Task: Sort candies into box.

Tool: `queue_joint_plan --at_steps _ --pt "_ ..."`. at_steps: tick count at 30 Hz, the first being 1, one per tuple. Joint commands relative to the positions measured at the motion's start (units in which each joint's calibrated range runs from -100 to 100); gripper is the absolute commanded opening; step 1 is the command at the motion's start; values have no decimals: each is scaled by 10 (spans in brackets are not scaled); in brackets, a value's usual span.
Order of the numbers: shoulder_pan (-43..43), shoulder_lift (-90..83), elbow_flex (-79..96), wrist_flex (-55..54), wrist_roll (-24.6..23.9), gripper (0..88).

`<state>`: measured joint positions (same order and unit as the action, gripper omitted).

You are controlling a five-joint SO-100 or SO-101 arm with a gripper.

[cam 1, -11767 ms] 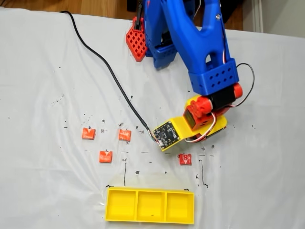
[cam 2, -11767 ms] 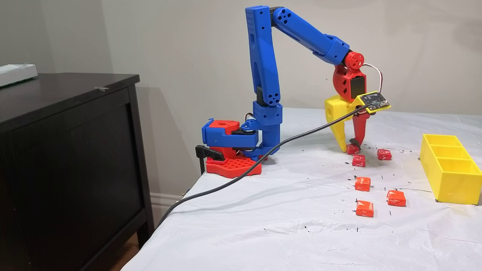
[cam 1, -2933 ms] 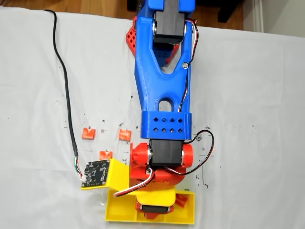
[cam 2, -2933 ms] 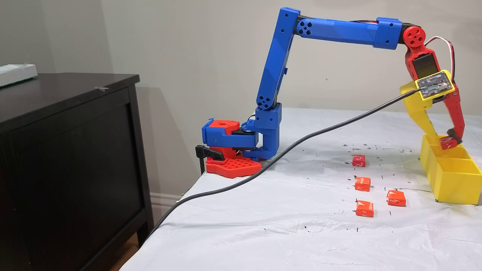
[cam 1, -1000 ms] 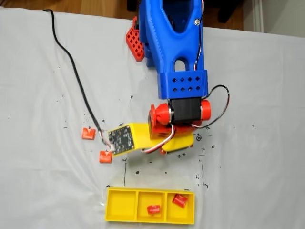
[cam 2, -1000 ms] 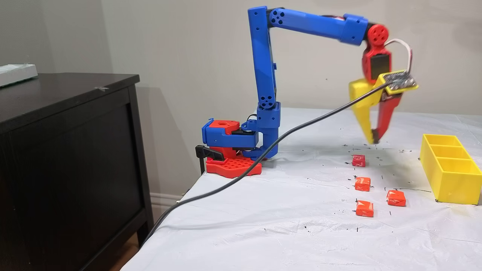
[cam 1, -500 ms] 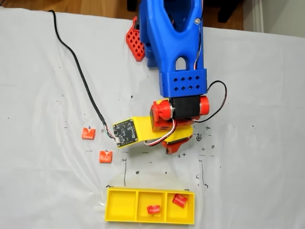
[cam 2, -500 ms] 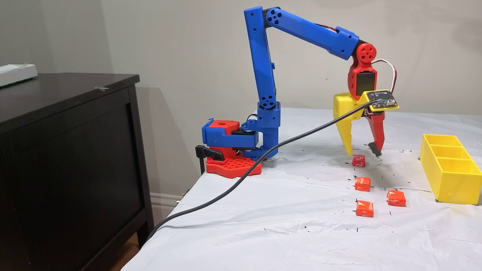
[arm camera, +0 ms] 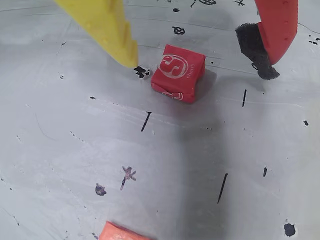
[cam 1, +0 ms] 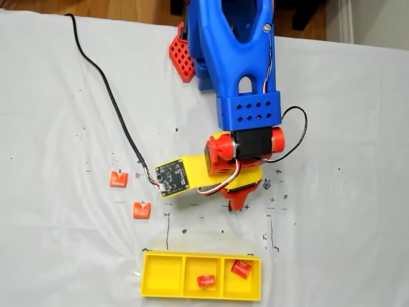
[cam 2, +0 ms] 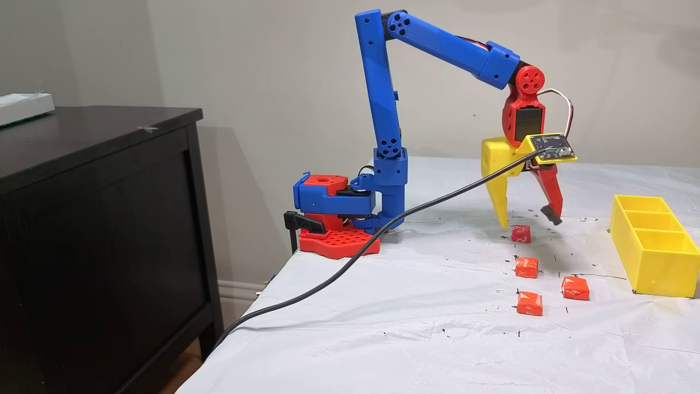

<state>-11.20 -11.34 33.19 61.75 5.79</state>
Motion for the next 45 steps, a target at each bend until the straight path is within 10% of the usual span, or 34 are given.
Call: queue_joint_plan --at_steps 1,45 --pt "-8 15 -51 -6 -3 297" --pt "40 -79 -67 -46 31 2"
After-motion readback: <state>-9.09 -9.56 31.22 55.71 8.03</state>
